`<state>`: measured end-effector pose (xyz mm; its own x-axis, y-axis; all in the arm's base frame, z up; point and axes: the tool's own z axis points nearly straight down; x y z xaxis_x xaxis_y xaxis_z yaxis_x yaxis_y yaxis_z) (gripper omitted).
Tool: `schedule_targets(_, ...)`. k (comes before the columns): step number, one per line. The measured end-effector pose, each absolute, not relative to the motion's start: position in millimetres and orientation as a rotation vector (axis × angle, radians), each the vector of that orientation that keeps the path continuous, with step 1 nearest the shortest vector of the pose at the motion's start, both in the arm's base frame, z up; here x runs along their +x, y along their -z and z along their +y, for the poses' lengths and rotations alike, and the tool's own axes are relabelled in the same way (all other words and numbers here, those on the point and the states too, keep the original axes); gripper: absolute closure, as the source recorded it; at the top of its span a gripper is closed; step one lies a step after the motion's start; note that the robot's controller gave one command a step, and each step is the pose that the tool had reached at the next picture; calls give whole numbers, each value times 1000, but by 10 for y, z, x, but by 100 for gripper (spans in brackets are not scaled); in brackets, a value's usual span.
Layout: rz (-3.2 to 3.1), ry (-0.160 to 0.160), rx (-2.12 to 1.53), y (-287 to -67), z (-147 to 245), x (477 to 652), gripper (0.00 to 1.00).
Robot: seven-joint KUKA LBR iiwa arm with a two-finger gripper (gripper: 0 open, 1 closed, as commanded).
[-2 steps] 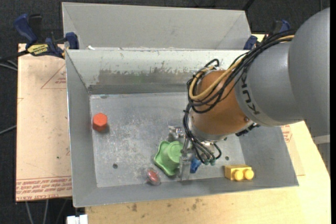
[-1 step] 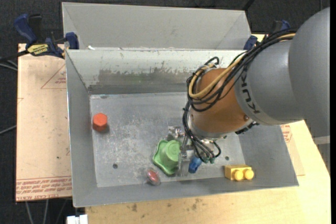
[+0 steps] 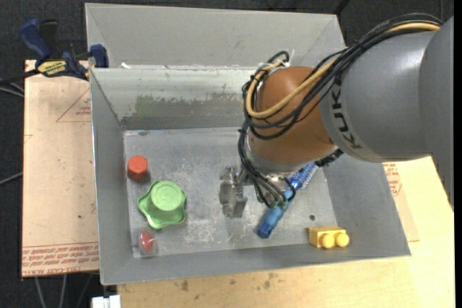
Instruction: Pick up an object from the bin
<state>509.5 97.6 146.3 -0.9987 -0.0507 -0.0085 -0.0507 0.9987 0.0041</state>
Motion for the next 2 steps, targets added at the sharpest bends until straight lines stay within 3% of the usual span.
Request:
schedule_targets(1,3140,-2,-69,-1422,944,5081,0)
schedule_targets(2,3139,1,128,-1136,501,5301,0)
